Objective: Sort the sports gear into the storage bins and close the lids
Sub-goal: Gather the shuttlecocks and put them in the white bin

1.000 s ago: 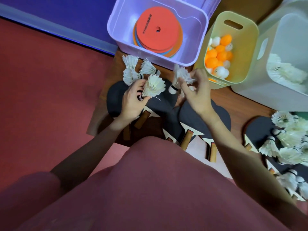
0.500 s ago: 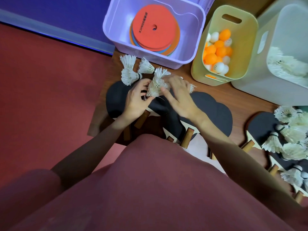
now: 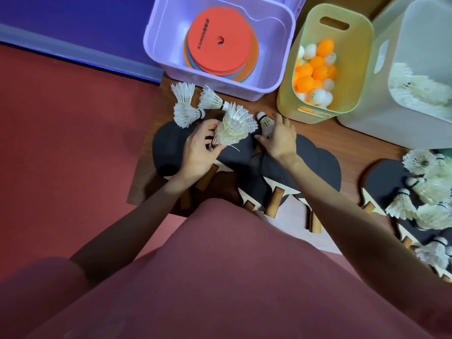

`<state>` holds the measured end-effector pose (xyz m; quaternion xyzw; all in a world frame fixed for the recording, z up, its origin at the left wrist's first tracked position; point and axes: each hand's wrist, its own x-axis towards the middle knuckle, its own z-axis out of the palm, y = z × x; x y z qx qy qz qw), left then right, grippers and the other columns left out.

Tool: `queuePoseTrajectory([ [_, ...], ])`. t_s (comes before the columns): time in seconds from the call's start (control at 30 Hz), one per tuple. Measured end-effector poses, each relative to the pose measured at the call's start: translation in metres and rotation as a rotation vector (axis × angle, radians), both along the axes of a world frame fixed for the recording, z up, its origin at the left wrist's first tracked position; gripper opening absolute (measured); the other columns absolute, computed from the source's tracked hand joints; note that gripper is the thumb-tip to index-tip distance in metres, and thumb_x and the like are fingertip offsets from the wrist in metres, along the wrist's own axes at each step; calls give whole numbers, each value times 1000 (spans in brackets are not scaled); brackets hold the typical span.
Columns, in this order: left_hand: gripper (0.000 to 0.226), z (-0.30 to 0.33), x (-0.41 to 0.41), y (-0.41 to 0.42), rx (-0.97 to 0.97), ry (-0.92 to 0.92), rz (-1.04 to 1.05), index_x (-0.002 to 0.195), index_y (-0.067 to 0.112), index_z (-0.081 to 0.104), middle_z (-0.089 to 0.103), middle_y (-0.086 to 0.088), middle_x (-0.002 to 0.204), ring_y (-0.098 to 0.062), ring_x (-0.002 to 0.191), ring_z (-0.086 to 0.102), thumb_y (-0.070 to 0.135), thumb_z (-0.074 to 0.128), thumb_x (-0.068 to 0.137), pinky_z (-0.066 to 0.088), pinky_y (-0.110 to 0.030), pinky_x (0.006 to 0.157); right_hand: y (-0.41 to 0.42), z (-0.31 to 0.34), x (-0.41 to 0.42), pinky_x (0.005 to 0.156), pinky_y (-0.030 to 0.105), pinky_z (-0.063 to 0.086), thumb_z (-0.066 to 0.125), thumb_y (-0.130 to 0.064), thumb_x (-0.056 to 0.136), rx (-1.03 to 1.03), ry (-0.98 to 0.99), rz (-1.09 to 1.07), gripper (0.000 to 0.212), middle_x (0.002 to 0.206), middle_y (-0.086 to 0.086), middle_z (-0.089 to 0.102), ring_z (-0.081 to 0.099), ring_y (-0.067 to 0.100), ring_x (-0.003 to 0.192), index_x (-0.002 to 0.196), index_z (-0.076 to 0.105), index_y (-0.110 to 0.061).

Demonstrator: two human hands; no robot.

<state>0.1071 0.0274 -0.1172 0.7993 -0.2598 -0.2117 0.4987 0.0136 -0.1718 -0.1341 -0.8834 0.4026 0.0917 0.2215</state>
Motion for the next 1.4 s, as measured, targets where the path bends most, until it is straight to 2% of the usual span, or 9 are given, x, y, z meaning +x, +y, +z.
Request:
queuePoseTrajectory([
  [0.2,51,4,-1,0,16,-35,-4,121,7,57,60,6,112,11,93,57,5,78,74,52,-15,80,-6,-7,-1,90,43,42,68,-20,78,65,-201,-115,42,116,17,55,51,38,106,112,52,-3],
  [0.4,51,10,-5,-7,49,-63,-49,120,7,57,63,-2,115,-3,97,61,7,78,75,54,-21,82,1,44,-40,74,24,44,70,-21,80,170,-633,-181,45,105,11,59,56,19,88,112,47,0],
  [0.5,50,14,-11,-20,67,-107,-96,120,10,57,63,-2,115,-8,98,62,5,77,74,56,-31,84,2,78,-68,76,20,47,71,-16,81,142,-810,-241,39,101,4,59,57,9,85,108,48,0],
  [0.67,49,34,-36,-56,75,-206,-238,119,19,55,62,3,115,-13,100,61,7,74,75,53,-42,85,-21,114,-109,77,22,48,70,-22,84,190,-742,-128,43,104,-15,55,55,2,86,118,48,-7],
  [0.87,50,62,-76,-111,51,-277,-412,123,18,56,61,4,119,-14,105,60,7,73,77,52,-40,88,-59,126,-152,91,18,43,65,-26,90,166,-660,60,49,119,-6,57,57,7,106,130,46,-6],
  [1.0,53,80,-93,-151,1,-305,-445,125,12,56,63,-1,120,-16,105,63,10,76,76,53,-39,87,-88,131,-176,89,20,44,60,-27,93,56,-713,13,39,113,-10,58,59,9,101,126,53,-7],
  [1.1,55,95,-101,-186,-27,-373,-450,126,11,56,63,-2,121,-16,106,62,11,78,75,52,-38,89,-114,137,-192,94,25,46,58,-27,94,-8,-759,-49,39,122,5,54,54,12,110,129,54,-8],
  [1.23,51,119,-114,-236,-75,-460,-461,123,11,58,66,0,115,-14,101,61,14,77,75,51,-31,87,-154,147,-210,82,16,45,59,-24,93,-79,-816,-184,40,103,5,44,47,1,87,129,55,-8],
  [1.4,49,135,-128,-302,-102,-496,-508,121,13,58,65,2,114,-13,100,61,17,76,76,51,-32,86,-206,154,-224,82,26,48,52,-27,93,-91,-868,-298,45,105,8,61,56,11,84,132,52,-5],
])
